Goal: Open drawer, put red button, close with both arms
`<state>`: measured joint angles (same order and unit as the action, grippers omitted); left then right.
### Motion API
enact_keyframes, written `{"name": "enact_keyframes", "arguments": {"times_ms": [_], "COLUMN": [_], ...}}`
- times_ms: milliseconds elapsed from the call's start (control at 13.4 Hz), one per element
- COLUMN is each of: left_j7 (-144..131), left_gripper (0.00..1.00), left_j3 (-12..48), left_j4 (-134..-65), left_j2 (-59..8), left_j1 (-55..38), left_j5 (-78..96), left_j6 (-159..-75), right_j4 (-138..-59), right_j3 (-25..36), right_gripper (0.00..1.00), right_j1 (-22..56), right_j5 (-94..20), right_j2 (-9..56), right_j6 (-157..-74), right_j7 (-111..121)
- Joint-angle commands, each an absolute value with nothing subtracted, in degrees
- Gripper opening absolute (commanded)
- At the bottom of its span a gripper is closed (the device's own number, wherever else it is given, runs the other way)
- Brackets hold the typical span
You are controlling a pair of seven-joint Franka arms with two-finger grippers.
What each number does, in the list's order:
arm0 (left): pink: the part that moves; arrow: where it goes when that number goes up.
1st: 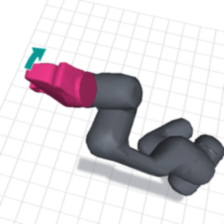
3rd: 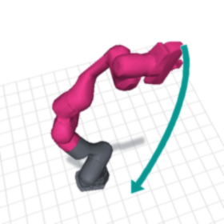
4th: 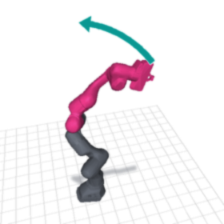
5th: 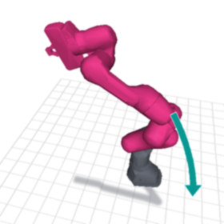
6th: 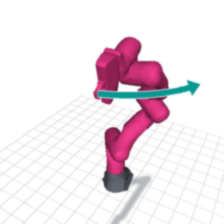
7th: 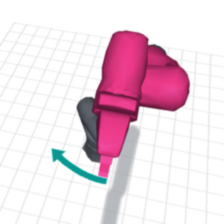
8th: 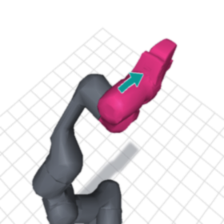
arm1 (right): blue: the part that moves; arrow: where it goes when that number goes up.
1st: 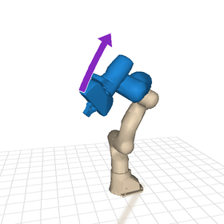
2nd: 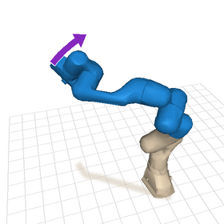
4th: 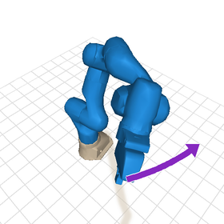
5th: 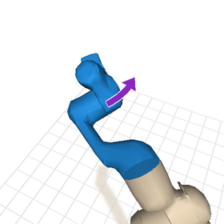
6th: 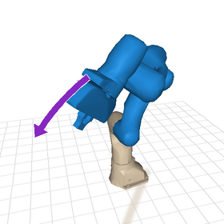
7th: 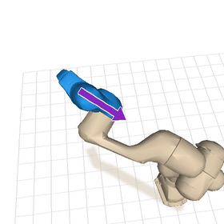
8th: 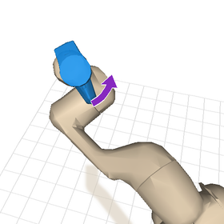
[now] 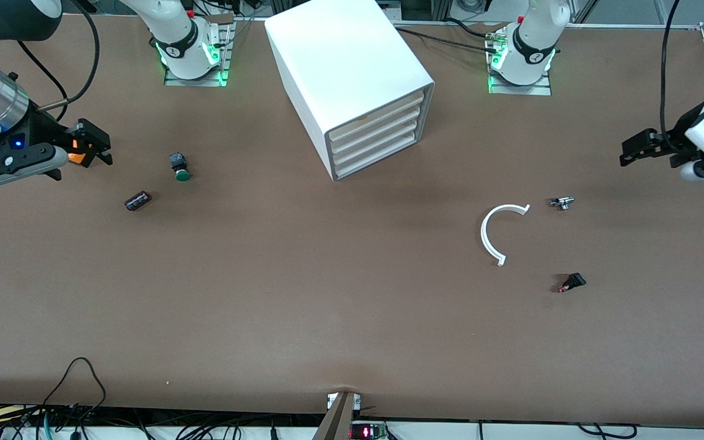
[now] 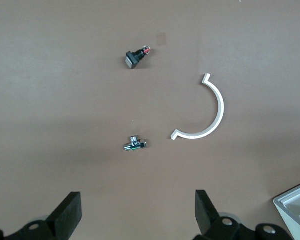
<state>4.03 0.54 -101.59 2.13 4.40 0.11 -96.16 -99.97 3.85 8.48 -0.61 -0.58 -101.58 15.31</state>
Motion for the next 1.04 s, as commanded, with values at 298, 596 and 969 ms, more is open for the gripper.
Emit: {"name": "enact_keyframes", "arguments": {"times_ms": [298, 596, 969], "left_j7": [3.52, 4.04, 3.78], "left_gripper": [1.00, 1.00, 1.00], "left_j3": [-0.26, -4.04, -3.87], "left_j4": [-101.16, -101.16, -100.99], "left_j2": [3.87, 4.04, 3.96], "left_j1": [3.43, 0.17, 0.44], "left_j5": [-1.14, -1.14, -1.32], "left_j6": [-96.77, -96.77, -96.77], "right_j4": [-98.44, -98.44, -98.35], "right_j3": [3.34, 3.34, 3.43], "right_gripper": [1.00, 1.00, 1.00], "right_j1": [8.09, 8.09, 8.00], "right_j5": [-0.18, -0.26, -0.26], "right_j2": [-0.09, 0.00, 0.00], "right_j6": [-100.20, -100.20, -100.28], "right_j7": [14.50, 14.50, 14.41]}}
